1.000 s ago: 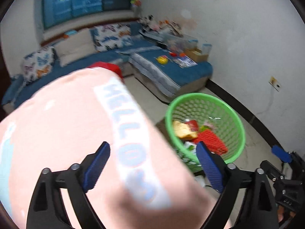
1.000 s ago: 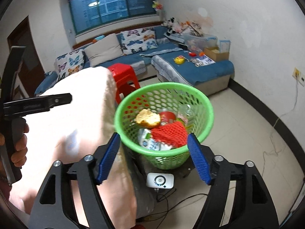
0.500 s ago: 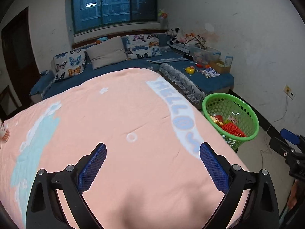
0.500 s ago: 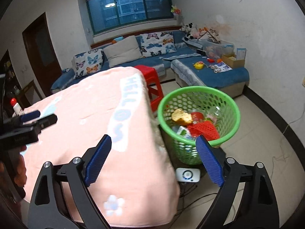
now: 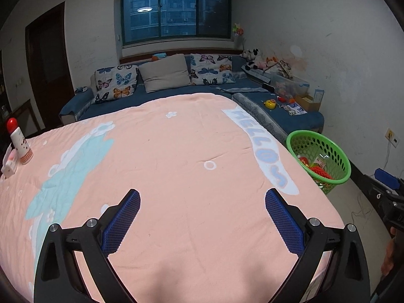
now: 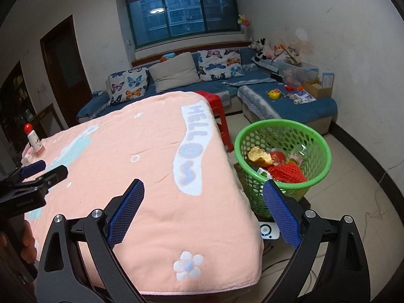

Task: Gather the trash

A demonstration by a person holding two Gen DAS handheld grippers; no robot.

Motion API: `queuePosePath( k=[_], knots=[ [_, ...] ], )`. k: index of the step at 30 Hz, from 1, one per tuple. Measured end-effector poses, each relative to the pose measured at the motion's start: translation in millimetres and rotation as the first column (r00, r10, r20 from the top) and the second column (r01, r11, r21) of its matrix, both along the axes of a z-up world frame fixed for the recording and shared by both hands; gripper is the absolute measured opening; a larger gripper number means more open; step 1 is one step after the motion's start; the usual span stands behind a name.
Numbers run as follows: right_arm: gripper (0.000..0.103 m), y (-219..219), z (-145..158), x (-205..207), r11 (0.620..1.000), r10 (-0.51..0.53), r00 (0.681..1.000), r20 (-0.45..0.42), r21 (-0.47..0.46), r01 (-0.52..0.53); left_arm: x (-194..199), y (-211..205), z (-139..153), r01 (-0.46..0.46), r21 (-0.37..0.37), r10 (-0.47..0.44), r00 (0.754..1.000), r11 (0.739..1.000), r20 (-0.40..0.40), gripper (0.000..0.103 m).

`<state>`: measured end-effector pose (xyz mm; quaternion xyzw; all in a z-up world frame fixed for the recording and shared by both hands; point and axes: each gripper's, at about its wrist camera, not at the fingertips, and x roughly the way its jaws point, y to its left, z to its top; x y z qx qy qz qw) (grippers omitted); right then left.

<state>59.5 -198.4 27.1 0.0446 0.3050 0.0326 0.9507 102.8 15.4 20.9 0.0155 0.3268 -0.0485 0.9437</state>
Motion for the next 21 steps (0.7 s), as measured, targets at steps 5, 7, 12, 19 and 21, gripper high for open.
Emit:
queuePosePath(
  k=[5, 7, 12, 19, 21],
  knots=[
    [0.096, 7, 4, -10, 1.000, 0.000, 1.000, 0.014, -0.025, 0.001, -9, 0, -2, 0.000, -0.009, 0.000, 1.000, 1.000, 0.012, 0.096],
    [0.097, 9, 5, -14, 0.999, 0.002, 1.000, 0.022, -0.032, -0.001, -12, 0, -2, -0.005, -0.007, 0.005, 1.000, 1.000, 0.017, 0.096],
    [0.097, 13, 5, -22, 0.999, 0.004, 1.000, 0.030, -0.045, -0.002, -19, 2, -3, -0.020, 0.000, 0.020, 0.999, 1.000, 0.025, 0.096],
    [0.098, 11, 5, -24, 0.999, -0.006, 1.000, 0.028, -0.044, 0.007, -23, 3, -4, -0.032, 0.005, 0.032, 0.999, 0.999, 0.027, 0.096],
    [0.098, 11, 4, -25, 0.999, -0.006, 1.000, 0.025, -0.044, 0.007, -24, 4, -4, -0.037, 0.006, 0.037, 0.999, 0.999, 0.029, 0.096]
  ],
)
